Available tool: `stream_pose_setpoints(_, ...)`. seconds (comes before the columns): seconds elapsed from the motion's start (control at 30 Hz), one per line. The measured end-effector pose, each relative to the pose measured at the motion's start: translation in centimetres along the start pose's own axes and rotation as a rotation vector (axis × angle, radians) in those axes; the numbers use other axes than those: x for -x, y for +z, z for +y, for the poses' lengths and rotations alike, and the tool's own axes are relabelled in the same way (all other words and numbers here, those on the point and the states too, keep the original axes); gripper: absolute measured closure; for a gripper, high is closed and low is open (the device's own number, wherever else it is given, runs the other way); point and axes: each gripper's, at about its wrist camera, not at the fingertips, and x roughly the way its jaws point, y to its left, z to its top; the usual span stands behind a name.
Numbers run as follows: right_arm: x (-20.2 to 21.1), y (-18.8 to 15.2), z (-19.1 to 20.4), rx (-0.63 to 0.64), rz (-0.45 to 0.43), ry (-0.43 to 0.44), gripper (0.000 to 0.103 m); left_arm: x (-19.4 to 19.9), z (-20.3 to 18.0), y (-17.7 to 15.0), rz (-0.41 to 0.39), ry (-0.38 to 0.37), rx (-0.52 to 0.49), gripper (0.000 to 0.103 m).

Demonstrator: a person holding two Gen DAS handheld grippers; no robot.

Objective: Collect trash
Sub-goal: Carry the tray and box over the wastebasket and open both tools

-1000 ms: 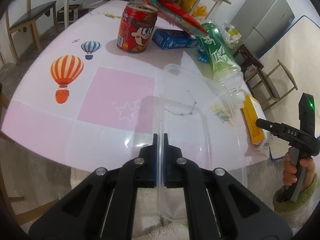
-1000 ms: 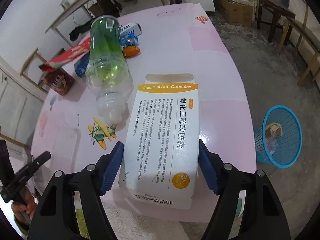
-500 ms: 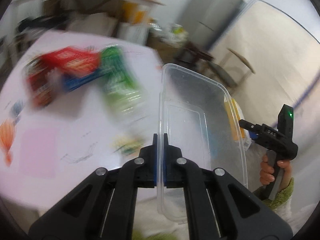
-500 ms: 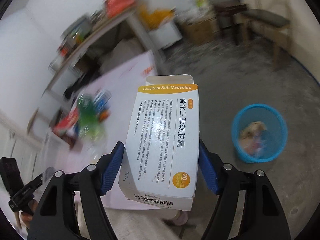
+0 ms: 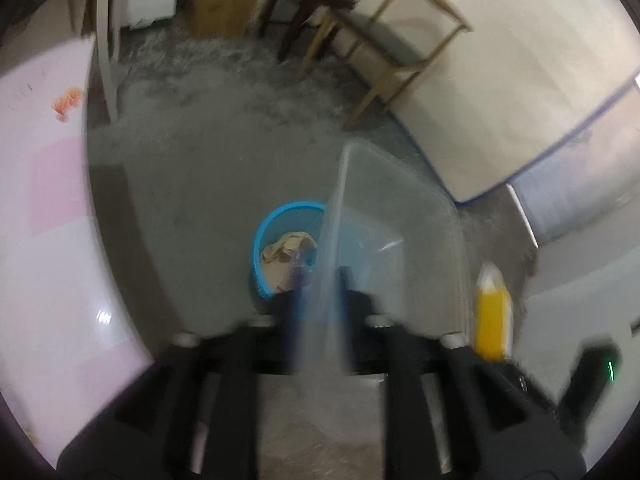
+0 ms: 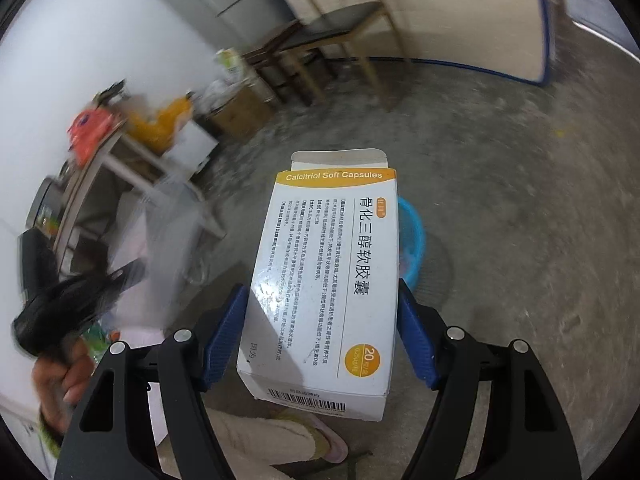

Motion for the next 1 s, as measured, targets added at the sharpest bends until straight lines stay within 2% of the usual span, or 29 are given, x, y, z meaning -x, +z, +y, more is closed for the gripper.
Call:
stream_pose_setpoints(0.03, 0.0, 0.1, -0.7, -0.015, 0.001, -0.01, 0.033, -2.2, -0.2, 0.3, 0.012, -0.036, 0.025, 0.04)
stream_pose_setpoints(0.1, -0.3, 0.2, -1.9, -0.045, 0.003, -0.016, 0.033, -5.4, 0.1, 0.5, 0.056, -0.018, 0.079, 0.039)
stream_pose_setpoints(0.17, -0.9, 0.1, -2.8, -0.059, 0.01, -0.02, 0.032, -7.3, 1.3, 0.3, 0.095, -0.034, 0.166, 0.039)
stream_pose_setpoints(0.23, -1.7, 0.0, -3.1, -0.055, 0.022, -0.019, 0.032, -7.5, 3.1, -0.5, 0.125, -0.078, 0.258, 0.039)
stream_pose_setpoints(0.27, -2.5, 0.0, -3.2, -0.049, 0.033, -0.025, 0.032, -7.1, 3.6, -0.8, 0.122, -0.088, 0.269, 0.039)
stream_pose_setpoints(0.33, -4.7, 0.0, -3.1, -0.036, 0.07, -0.028, 0.032, -5.3, 4.0, -1.4, 0.088, -0.096, 0.265, 0.038)
stream_pose_setpoints(0.5, -9.9, 1.1, -1.4, 0.009, 0.13, -0.015, 0.032, 2.2, 4.0, -2.6, -0.013, -0.145, 0.153, 0.036)
stream_pose_setpoints(0.63, -13.8, 3.1, 1.2, 0.068, 0.144, -0.018, 0.031, 8.0, 3.0, -4.4, -0.11, -0.132, 0.031, 0.031)
stream_pose_setpoints(0.73, -17.2, 4.9, 2.2, 0.11, 0.121, -0.053, 0.026, 11.9, 3.3, -6.3, -0.162, -0.122, -0.038, 0.03)
stream_pose_setpoints(0.83, -20.0, 5.9, 2.0, 0.116, 0.113, -0.174, 0.025, 15.6, 4.8, -9.4, -0.24, -0.058, -0.078, 0.028)
stream_pose_setpoints(1.0, -20.4, 5.7, 1.2, 0.071, 0.116, -0.184, 0.025, 18.9, 8.3, -14.4, -0.268, 0.025, -0.072, 0.028)
